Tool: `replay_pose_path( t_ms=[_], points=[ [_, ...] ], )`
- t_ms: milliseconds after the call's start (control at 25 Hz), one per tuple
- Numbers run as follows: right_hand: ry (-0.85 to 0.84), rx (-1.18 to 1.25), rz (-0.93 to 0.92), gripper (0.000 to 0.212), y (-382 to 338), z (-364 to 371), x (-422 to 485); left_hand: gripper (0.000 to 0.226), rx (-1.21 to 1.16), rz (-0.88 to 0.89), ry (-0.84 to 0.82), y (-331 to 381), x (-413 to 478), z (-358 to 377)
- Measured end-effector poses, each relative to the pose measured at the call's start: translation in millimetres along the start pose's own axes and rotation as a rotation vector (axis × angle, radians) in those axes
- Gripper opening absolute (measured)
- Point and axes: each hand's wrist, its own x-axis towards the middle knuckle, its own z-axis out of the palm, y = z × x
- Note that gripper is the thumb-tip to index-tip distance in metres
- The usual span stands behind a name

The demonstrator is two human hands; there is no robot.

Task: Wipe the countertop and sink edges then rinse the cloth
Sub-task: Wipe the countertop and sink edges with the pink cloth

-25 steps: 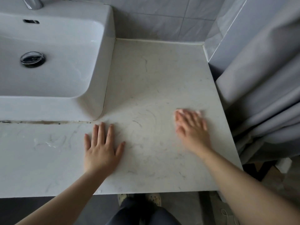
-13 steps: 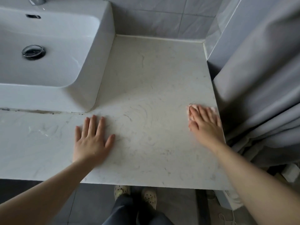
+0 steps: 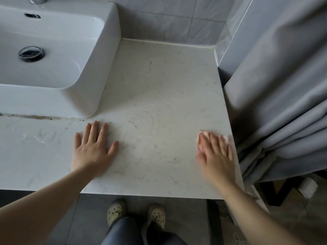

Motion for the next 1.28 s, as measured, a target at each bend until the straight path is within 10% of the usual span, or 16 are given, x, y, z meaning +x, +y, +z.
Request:
replay_pose_path(
  t_ms=[160, 360, 600, 800, 1040, 1280],
  points=[
    [-0.066, -0.067, -0.35, 0.053, 2, 3, -71, 0.073, -0.021, 0.007, -0.005, -3, -1, 1],
    [-0.005, 0.001, 0.279, 0.067, 1, 1, -12, 0.074, -0.049, 0.041, -0.064, -7, 3, -2],
    [-0.053, -0.119, -0.299, 0.052, -103, 13, -50, 0.087, 0.031, 0.257, -0.124, -43, 11, -16],
    [0.002, 0.09, 0.425, 0.067, -108, 8, 18, 0.108, 0.08, 0.348, -0.127, -99, 28, -25],
    [-0.027, -0.009, -0.343, 0.055, -223, 23, -26, 0.107, 0.095, 0.313, -0.182, -123, 29, -29],
    [-0.017, 0.1, 0.419, 0.054, -182, 15, 79, 0.104, 0.061, 0.219, -0.185, -138, 28, -27]
  ],
)
